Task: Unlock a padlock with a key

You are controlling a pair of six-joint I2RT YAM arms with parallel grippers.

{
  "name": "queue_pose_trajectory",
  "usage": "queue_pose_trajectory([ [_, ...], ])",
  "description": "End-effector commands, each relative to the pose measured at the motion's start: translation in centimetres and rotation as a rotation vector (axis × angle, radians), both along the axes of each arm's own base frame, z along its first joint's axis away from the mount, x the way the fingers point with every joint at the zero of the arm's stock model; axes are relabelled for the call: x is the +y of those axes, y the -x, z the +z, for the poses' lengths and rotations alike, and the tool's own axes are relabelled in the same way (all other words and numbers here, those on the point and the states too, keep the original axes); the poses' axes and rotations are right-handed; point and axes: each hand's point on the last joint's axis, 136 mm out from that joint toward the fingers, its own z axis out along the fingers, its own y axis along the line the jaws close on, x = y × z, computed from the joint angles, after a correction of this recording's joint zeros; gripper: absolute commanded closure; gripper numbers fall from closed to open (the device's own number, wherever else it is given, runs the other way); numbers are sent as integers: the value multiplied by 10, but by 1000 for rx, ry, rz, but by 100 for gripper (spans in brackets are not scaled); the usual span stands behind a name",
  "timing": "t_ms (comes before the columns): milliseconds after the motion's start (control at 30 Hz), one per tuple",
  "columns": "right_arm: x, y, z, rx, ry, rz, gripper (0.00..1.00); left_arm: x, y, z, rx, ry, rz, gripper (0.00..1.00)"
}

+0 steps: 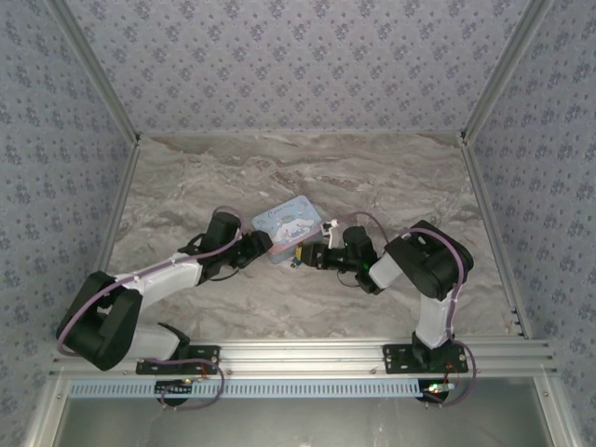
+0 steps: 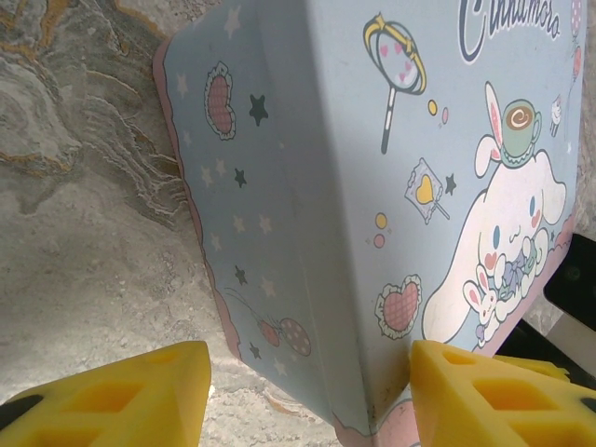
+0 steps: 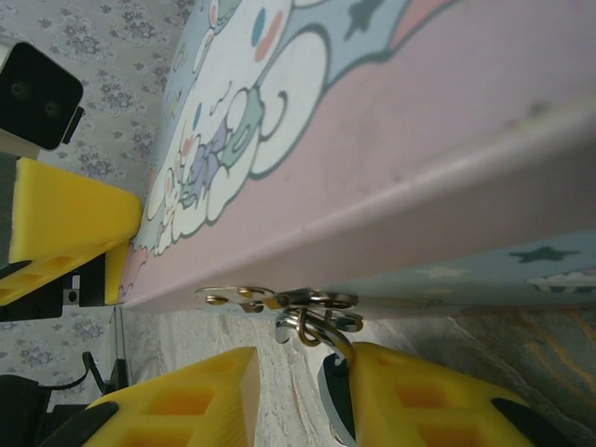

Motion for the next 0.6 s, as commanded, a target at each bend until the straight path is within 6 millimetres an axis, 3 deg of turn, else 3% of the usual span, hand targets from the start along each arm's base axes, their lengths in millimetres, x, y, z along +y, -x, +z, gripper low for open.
queue_pose_trajectory([
  [0,3,0,3,-18,-17,8,71,14,21,-26,94,-78,12,43],
  [567,0,-4,3,-18,-21,-24,95,15,21,-27,96,-82,16,43],
])
